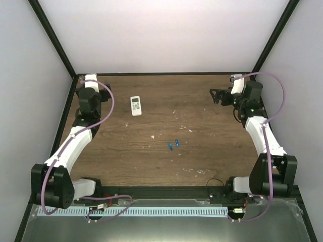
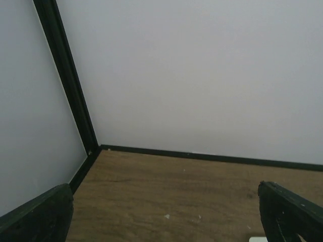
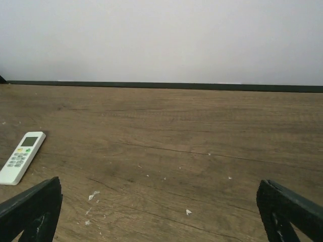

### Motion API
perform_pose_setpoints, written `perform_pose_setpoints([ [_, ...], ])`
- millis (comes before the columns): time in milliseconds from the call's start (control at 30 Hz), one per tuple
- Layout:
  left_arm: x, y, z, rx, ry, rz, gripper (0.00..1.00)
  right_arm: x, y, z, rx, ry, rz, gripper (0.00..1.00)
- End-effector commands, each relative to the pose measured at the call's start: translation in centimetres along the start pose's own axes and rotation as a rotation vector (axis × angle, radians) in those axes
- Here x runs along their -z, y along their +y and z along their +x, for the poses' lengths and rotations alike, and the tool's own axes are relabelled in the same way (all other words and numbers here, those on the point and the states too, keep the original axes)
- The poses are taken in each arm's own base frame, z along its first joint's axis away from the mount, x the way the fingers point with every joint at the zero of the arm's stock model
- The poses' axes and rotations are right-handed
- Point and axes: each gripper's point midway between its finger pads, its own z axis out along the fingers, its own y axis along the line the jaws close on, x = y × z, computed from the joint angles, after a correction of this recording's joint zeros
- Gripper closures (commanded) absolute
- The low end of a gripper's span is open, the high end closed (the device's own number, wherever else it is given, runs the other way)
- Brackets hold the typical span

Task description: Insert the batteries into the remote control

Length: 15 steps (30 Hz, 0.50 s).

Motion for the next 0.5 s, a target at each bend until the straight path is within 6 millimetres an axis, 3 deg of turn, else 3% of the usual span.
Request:
perform_pose_setpoints([
  [0,-0.1,-0.5,-1.1,0.002,0.004,0.008,0.0,1.1,0.3,-2.3,0.054,-0.014,0.034,0.0],
  [200,-1.0,0.5,-3.8,0.06,-0.049,-0.07,0.0,1.8,-0.4,-3.8,0.087,-0.032,0.095,0.0],
  [467,-2.7,2.8,-5.3,0.231,-0.013,-0.143,0.0,2.2,-1.1,-5.2,0.115,-0.038,0.153,0.0],
])
